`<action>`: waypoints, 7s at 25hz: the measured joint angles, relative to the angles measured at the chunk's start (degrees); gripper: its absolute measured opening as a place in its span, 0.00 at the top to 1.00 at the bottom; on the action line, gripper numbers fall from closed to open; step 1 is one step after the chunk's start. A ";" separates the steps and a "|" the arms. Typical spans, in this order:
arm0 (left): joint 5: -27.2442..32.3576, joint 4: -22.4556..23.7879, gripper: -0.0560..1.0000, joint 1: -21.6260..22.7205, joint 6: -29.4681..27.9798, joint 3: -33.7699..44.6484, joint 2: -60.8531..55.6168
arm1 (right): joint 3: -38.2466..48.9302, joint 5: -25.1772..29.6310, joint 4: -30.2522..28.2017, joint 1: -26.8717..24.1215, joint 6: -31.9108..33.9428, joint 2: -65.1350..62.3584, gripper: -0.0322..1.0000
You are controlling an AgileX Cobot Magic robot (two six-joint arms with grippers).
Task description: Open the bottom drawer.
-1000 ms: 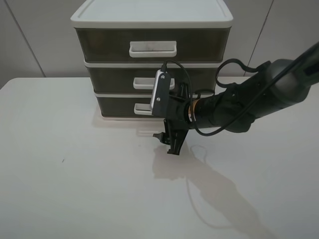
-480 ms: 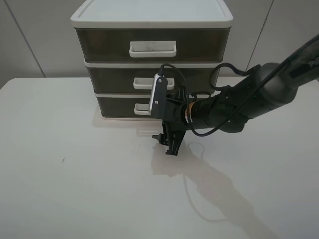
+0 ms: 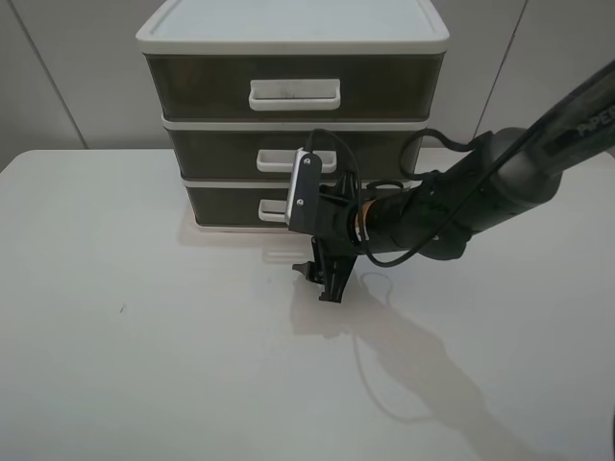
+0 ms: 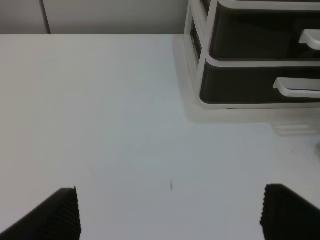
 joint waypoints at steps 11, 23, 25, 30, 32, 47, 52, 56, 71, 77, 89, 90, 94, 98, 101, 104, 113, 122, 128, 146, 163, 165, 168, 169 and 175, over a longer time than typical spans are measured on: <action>0.00 0.00 0.24 0.00 0.00 0.00 0.00 | -0.04 -1.05 0.00 -0.23 0.00 0.20 0.27; 0.00 0.00 0.24 0.00 0.00 0.00 0.00 | -0.25 -2.20 0.00 -0.71 0.00 1.01 0.44; 0.00 0.00 0.24 0.00 0.00 0.00 0.00 | -0.53 -2.57 0.06 -0.79 0.00 1.01 0.57; 0.00 0.00 0.24 0.00 0.00 0.00 0.00 | -0.89 -2.54 0.34 -0.89 -0.26 0.89 0.88; 0.00 0.00 0.24 0.00 0.00 0.00 0.00 | -0.89 -2.36 0.30 -0.89 -0.45 0.84 0.88; 0.00 0.00 0.24 0.00 0.00 0.00 0.00 | -0.89 0.38 -0.99 -0.82 -0.39 -0.08 0.88; 0.00 0.00 0.24 0.00 0.00 0.00 0.00 | -0.89 1.13 -1.32 -0.77 -0.24 -0.12 0.89; 0.00 0.00 0.24 0.00 0.00 0.00 0.00 | -0.89 3.04 -2.66 -0.71 -0.24 -0.86 0.89; 0.00 0.00 0.24 0.00 0.00 0.00 0.00 | 0.08 8.84 -3.85 0.56 -0.17 -3.45 0.89; 0.00 0.00 0.24 0.00 0.00 0.00 0.00 | 0.25 10.73 -3.63 1.86 -0.03 -3.90 0.89; 0.00 0.00 0.24 0.00 0.00 0.00 0.00 | 0.25 16.09 -2.69 3.81 0.21 -5.54 0.89; 0.00 0.00 0.24 0.00 0.00 0.00 0.00 | 0.25 16.48 -2.40 3.95 0.21 -5.66 0.89; 0.00 0.00 0.24 0.00 0.00 0.00 0.00 | 0.25 17.83 -1.32 4.98 0.21 -5.83 0.89; 0.00 0.00 0.24 0.00 0.00 0.00 0.00 | 0.40 18.99 1.26 6.12 0.21 -6.30 0.89; 0.00 0.00 0.24 0.00 0.00 0.00 0.00 | 1.49 19.56 2.51 7.26 0.21 -7.24 0.89; 0.00 0.00 0.24 0.00 0.00 0.00 0.00 | 2.76 19.82 2.66 7.32 0.21 -8.33 0.89; 0.00 0.00 0.24 0.00 0.00 0.00 0.07 | 5.22 21.19 4.47 9.42 -0.01 -10.17 0.89; 0.00 0.00 0.24 0.00 0.00 0.00 0.07 | 5.22 23.69 6.81 12.83 0.38 -10.23 0.90; 0.00 0.00 0.24 0.00 0.00 0.00 0.07 | 5.22 25.40 7.37 13.97 0.43 -10.23 0.90; 0.00 0.00 0.24 0.00 0.00 0.00 0.07 | 5.91 28.41 4.46 14.63 0.44 -11.46 0.60; 0.00 0.00 0.24 0.00 0.00 0.00 0.07 | 6.35 30.45 2.69 14.63 0.39 -15.74 0.37; 0.00 0.00 0.24 0.00 0.00 0.00 0.07 | 6.35 31.08 2.63 14.63 0.39 -16.68 0.37; 0.00 0.00 0.24 0.00 0.00 0.00 0.07 | 6.35 32.07 2.63 14.63 0.39 -18.31 0.37; 0.00 0.00 0.24 0.00 0.00 0.00 0.07 | 6.35 32.41 2.63 14.63 0.39 -19.03 0.37; 0.00 0.00 0.24 0.00 0.00 0.00 0.07 | 6.39 36.01 5.27 14.63 0.39 -23.93 0.37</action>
